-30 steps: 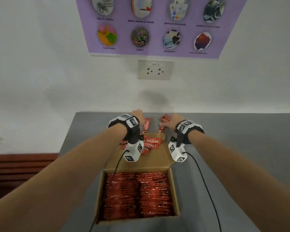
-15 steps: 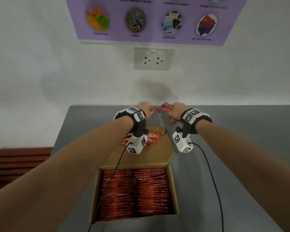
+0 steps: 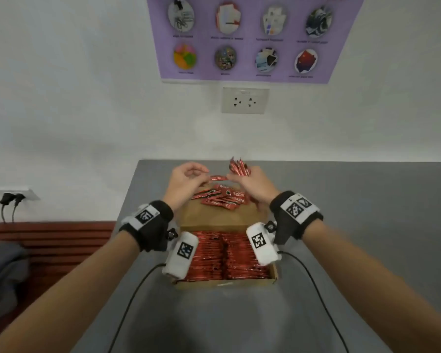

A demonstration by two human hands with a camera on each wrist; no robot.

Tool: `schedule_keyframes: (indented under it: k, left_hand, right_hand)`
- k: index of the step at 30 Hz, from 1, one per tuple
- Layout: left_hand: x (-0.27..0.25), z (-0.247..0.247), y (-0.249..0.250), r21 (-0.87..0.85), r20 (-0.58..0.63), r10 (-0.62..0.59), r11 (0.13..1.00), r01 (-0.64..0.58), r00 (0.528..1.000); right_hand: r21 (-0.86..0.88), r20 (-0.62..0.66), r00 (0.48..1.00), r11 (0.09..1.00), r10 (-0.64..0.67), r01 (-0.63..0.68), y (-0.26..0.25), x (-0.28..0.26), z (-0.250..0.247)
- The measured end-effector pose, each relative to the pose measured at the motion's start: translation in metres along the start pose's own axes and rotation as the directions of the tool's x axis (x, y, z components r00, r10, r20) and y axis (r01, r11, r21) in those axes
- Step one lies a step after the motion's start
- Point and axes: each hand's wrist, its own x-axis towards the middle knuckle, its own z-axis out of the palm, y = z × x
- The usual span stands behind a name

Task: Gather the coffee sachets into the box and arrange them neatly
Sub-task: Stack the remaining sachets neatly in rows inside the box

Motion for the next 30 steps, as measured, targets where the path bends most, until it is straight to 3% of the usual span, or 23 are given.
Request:
schedule_keyframes:
  k: [3, 7, 13, 18, 20, 22, 24, 26, 28, 30]
  left_hand:
    - [-0.032, -0.008, -0.004, 0.103, -0.004, 0.136, 0.985, -0.135, 0.991]
    - [-0.068, -0.016, -0.011, 0.193, 0.028, 0.278, 0.941, -0.278, 0.960]
    - [-0.086, -0.026, -0.012, 0.384, 0.031, 0.294, 0.879, -0.283, 0.955]
    - [-0.081, -0.020, -0.007, 0.478, -0.001, 0.314, 0.834, -0.276, 0.949]
    - [-0.080, -0.018, -0.007, 0.410, -0.040, 0.299, 0.875, -0.257, 0.954]
    - [-0.080, -0.020, -0.008, 0.256, -0.050, 0.245, 0.940, -0.224, 0.968]
    - [-0.083, -0.022, -0.008, 0.148, 0.057, 0.215, 0.964, -0.221, 0.975]
    - [-0.083, -0.022, -0.008, 0.124, 0.189, 0.222, 0.961, -0.247, 0.957]
    - [-0.083, -0.023, -0.010, 0.107, 0.249, 0.229, 0.959, -0.262, 0.941]
    - [-0.081, -0.024, -0.015, 0.079, 0.277, 0.222, 0.965, -0.252, 0.935]
  right_hand:
    - [0.064, 0.057, 0.998, 0.998, -0.001, -0.003, 0.003, -0.023, 0.019]
    - [0.132, 0.058, 0.990, 0.984, -0.126, 0.118, 0.009, -0.047, 0.035]
    - [-0.015, -0.047, 0.958, 0.959, -0.284, 0.284, 0.005, -0.060, 0.044]
    - [-0.053, 0.078, 0.933, 0.933, -0.351, 0.356, -0.011, -0.066, 0.048]
    - [-0.025, 0.080, 0.929, 0.931, -0.361, 0.364, -0.011, -0.066, 0.044]
    - [0.069, -0.008, 0.947, 0.945, -0.320, 0.320, -0.007, -0.065, 0.037]
    - [0.123, -0.057, 0.963, 0.956, -0.263, 0.268, 0.003, -0.065, 0.032]
    - [0.097, 0.057, 0.973, 0.971, -0.225, 0.219, 0.013, -0.068, 0.033]
    - [0.057, 0.192, 0.961, 0.980, -0.199, 0.191, 0.019, -0.072, 0.038]
    - [0.080, 0.171, 0.970, 0.984, -0.174, 0.162, 0.024, -0.072, 0.040]
